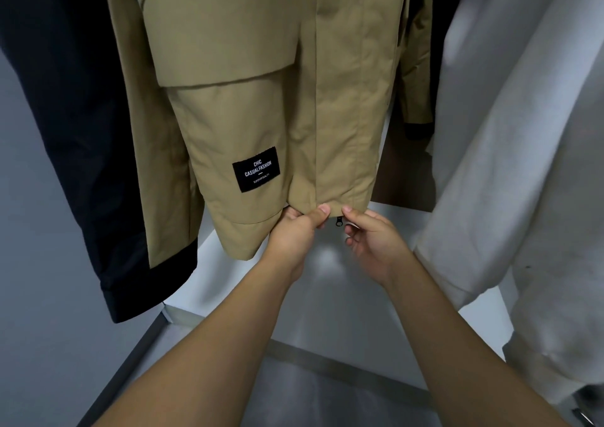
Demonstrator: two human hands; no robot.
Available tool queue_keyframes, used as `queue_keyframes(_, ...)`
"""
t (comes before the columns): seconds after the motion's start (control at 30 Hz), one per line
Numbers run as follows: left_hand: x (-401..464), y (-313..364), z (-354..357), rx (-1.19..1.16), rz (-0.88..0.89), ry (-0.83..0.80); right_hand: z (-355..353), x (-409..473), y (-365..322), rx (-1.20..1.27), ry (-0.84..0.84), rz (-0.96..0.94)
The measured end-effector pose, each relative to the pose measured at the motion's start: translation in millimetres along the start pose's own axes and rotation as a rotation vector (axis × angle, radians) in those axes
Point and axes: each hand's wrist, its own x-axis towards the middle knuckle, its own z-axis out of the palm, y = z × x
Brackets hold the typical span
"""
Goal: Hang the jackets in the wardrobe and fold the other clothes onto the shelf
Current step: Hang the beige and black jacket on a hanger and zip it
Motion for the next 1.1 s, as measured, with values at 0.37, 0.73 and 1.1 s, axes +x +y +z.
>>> queue_keyframes(0.37, -14.5, 45.7, -1.8, 0.746, -0.242, -0.062, 39.8, -26.5, -48.0, -0.369, 0.363, -0.139)
queue_keyframes(0.73, -86.3, 356.8, 55.3, 1.08, -0.104, -0.237, 131.4, -150.9, -311.3, -0.715, 0.248, 0.164)
queue_keyframes(1.1, -209.0, 633.1, 121.6, 1.173, 0.125, -0.261, 222.4, -327.5, -554.2, -0.901, 0.299, 0.138)
